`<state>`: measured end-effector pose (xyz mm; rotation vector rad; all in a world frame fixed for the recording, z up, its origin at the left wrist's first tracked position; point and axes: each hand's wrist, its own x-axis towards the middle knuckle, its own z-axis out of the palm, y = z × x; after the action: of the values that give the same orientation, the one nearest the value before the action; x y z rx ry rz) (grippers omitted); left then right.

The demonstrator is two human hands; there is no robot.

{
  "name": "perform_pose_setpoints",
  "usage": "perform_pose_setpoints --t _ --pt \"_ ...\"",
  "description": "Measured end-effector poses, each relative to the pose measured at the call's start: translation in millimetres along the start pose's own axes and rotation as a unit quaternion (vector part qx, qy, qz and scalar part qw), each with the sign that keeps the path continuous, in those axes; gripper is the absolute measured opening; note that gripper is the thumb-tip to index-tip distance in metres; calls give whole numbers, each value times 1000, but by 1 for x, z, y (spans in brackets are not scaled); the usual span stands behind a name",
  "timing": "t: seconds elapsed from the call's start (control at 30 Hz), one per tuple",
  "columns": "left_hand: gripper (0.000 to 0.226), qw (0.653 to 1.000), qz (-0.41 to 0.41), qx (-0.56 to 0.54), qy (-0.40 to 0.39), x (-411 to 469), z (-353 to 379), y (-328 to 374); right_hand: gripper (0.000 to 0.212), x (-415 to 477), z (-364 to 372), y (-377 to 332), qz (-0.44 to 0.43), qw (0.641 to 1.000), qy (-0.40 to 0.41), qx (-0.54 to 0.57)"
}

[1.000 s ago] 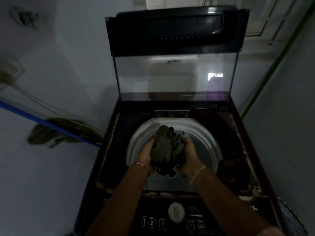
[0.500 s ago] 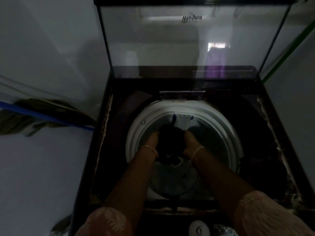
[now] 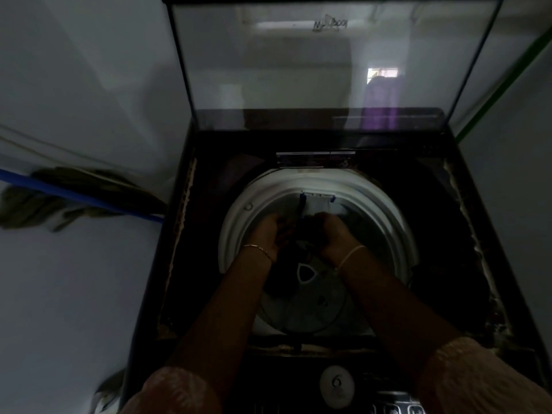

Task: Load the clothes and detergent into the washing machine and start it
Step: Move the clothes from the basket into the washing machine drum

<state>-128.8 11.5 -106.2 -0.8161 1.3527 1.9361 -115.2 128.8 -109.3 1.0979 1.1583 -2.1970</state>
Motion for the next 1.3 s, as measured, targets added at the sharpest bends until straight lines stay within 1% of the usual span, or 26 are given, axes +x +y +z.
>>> perform_pose_setpoints --t 0.1,0.17,0.27,0.33,0.43,0.6,0.73,0.87,0.97,1.07,1.23,1.3 --pt "24 997 56 40 -39 -22 22 4 25 -24 -7 -18 -30 999 -21 15" --pt "29 992 95 57 -51 -38 39 1 25 -44 -20 -33 -55 997 -46 27" --pt "28 985 138 64 -79 -60 71 -12 27 -76 -55 -54 -83 991 -66 81" --pt "27 982 152 65 -90 -76 98 -23 28 -97 -85 -67 -102 986 -75 108" --pt "28 981 141 69 -115 -94 144 -44 26 -132 -136 -82 -136 978 -75 141" --pt "27 974 116 92 -172 -120 229 -96 28 -184 -234 -93 -181 966 -43 180" --pt "23 968 79 122 -204 -134 293 -150 30 -213 -314 -89 -199 955 -6 220" --pt "28 966 25 145 -212 -139 343 -205 28 -224 -388 -75 -189 949 27 251" --pt "37 968 -8 150 -203 -139 370 -239 27 -227 -430 -63 -175 950 50 254" --pt "38 967 -25 166 -191 -131 383 -268 26 -227 -464 -49 -162 950 75 255" --pt "40 971 -58 173 -156 -101 379 -301 28 -208 -509 -21 -130 951 121 254" --pt "38 975 -53 172 -128 -84 374 -311 27 -191 -525 -3 -107 954 145 242"
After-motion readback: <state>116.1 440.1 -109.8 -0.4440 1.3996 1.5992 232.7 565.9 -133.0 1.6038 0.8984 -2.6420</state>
